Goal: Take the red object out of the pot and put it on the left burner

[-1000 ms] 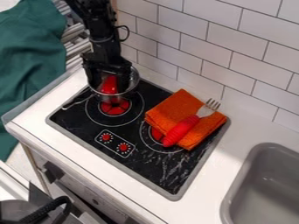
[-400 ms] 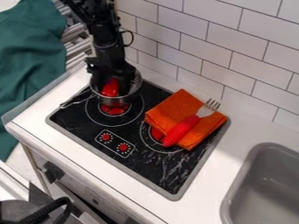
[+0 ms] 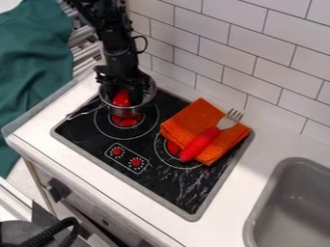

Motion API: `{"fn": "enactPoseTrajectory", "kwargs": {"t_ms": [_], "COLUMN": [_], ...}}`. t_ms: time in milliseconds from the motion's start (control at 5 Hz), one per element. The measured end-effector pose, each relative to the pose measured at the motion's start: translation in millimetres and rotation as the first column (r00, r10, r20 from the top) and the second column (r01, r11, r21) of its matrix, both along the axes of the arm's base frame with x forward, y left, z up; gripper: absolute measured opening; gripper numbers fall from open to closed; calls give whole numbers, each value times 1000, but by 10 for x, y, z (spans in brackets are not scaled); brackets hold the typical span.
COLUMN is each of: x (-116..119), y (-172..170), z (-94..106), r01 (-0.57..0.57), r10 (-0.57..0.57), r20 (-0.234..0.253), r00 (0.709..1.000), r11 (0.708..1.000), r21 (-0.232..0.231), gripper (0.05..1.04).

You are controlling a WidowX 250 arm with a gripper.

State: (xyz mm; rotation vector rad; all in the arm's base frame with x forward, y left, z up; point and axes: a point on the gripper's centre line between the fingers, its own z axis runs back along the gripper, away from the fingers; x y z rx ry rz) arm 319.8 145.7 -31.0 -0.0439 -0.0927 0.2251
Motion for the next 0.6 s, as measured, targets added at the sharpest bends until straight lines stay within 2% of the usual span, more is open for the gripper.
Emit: {"fn": "enactPoseTrajectory", "kwargs": {"t_ms": [400, 600], "x": [-193, -359], "y": [-52, -116], "z": [307, 478], "r01": [-9, -12], "r10": [-2, -7], "r20": [190, 217], "r00": [982, 976], "r11": [998, 996], "r21": [58, 88], "gripper": [540, 540]}}
